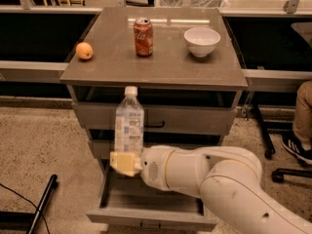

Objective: Pick blue plastic bottle from bottom drawer and place on counter

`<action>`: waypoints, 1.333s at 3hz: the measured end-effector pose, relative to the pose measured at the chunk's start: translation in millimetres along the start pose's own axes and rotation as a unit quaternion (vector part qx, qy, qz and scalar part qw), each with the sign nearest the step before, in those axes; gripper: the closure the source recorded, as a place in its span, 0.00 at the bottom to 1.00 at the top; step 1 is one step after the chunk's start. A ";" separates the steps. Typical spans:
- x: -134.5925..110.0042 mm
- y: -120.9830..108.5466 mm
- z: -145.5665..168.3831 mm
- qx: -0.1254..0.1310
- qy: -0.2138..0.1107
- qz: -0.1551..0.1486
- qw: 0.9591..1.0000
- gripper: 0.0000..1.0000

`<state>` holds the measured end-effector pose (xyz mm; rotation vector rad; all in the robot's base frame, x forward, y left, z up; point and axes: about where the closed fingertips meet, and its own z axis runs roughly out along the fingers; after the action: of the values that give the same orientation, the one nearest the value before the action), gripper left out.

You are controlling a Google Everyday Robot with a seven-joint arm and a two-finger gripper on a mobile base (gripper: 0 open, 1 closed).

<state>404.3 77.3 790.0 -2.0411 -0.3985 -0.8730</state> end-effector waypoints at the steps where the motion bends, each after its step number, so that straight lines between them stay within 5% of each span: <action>1: 4.5 -9.4 1.9 -0.021 -0.004 0.012 1.000 1.00; 3: 27.5 -7.6 7.1 -0.012 0.000 0.024 1.000 1.00; 4: 88.1 -16.5 18.7 0.009 -0.016 0.010 1.000 1.00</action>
Offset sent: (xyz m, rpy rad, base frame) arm -0.0009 0.0067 0.0088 -0.0229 0.0251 -0.0370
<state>465.3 98.7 855.0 -2.0410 -0.4012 -0.8234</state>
